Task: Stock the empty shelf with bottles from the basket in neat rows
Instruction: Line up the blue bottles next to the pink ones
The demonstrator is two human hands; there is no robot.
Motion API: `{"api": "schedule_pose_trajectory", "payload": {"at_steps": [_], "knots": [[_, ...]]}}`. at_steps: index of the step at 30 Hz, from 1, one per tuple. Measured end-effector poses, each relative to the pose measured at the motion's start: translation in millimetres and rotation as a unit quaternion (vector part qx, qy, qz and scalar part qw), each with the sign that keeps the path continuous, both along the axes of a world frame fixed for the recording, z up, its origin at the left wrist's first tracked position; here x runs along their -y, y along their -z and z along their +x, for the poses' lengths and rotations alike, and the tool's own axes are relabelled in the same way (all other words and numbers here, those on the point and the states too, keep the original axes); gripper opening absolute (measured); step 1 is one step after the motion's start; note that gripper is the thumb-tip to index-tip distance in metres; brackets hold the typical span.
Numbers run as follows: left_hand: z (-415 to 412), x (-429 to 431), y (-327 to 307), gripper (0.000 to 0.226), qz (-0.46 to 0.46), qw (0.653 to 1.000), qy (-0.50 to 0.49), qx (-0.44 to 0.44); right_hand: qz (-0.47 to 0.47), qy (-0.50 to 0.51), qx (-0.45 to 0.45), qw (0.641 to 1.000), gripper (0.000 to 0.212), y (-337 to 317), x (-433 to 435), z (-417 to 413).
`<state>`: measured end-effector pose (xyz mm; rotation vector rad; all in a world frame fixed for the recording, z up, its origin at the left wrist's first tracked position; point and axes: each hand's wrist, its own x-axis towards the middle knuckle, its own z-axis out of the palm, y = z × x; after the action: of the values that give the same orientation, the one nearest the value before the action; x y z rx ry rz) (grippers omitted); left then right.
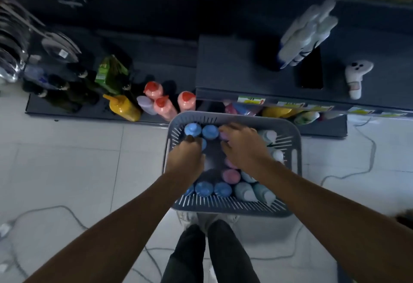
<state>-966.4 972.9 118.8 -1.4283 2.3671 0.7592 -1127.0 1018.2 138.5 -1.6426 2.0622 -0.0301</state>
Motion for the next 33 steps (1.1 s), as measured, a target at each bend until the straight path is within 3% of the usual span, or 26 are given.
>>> {"api": "schedule_pose_trajectory", "payload": {"at_steps": [7, 16, 23, 33], "knots": [[-8, 4, 63, 0.044, -0.066, 0.997, 0.020, 0.023, -0.020, -0.019, -0.035, 0.999, 0.034, 67, 22, 8], [-9, 6, 80, 0.029, -0.112, 0.993, 0.014, 0.032, -0.018, -0.035, -0.066, 0.997, 0.033, 108, 30, 17], [-11, 14, 66, 0.024, -0.098, 0.994, 0.017, 0.037, -0.043, -0.024, -0.042, 0.998, 0.029, 94, 27, 15], [-12, 10, 11, 0.024, -0.121, 0.991, 0.050, -0.011, -0.117, 0.006, -0.028, 0.993, 0.017, 21, 20, 4]]}}
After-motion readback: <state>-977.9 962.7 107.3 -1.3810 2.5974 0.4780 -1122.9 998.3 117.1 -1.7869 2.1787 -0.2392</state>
